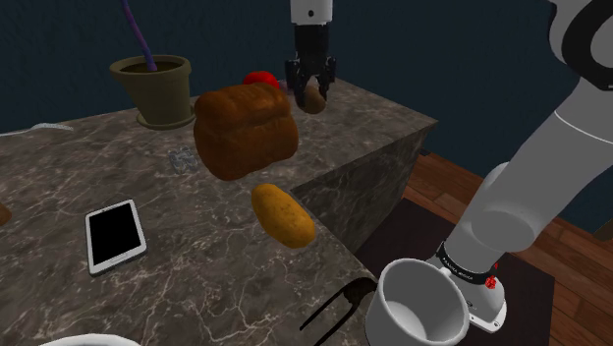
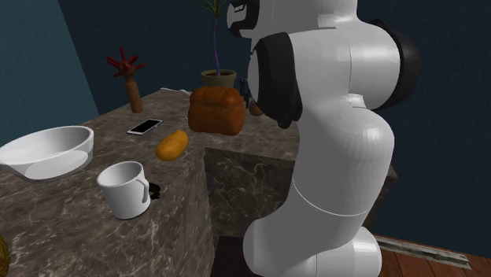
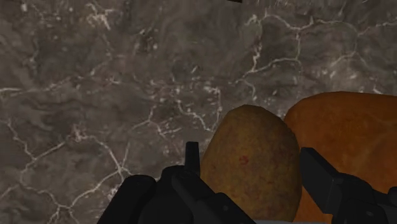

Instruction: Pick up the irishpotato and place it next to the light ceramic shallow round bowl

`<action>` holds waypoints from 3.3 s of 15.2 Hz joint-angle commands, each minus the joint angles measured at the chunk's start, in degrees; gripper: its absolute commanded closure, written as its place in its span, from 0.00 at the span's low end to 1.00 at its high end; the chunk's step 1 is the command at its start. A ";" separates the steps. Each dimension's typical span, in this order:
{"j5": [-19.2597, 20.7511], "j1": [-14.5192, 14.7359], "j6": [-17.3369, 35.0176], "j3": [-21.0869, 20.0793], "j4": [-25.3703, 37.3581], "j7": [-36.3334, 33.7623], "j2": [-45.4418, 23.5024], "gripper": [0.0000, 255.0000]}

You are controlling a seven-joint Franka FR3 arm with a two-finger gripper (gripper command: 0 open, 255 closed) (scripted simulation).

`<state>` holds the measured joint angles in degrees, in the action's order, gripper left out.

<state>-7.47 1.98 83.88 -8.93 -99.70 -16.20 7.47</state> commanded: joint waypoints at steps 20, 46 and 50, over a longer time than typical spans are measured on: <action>-3.09 4.37 -7.98 -5.57 6.46 -11.40 3.08 1.00; -7.20 16.80 1.36 -26.82 6.89 -44.27 -0.22 1.00; -7.79 16.82 4.42 -26.68 2.75 -43.26 0.91 1.00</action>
<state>-15.12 18.78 87.37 -35.62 -95.80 -59.70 8.11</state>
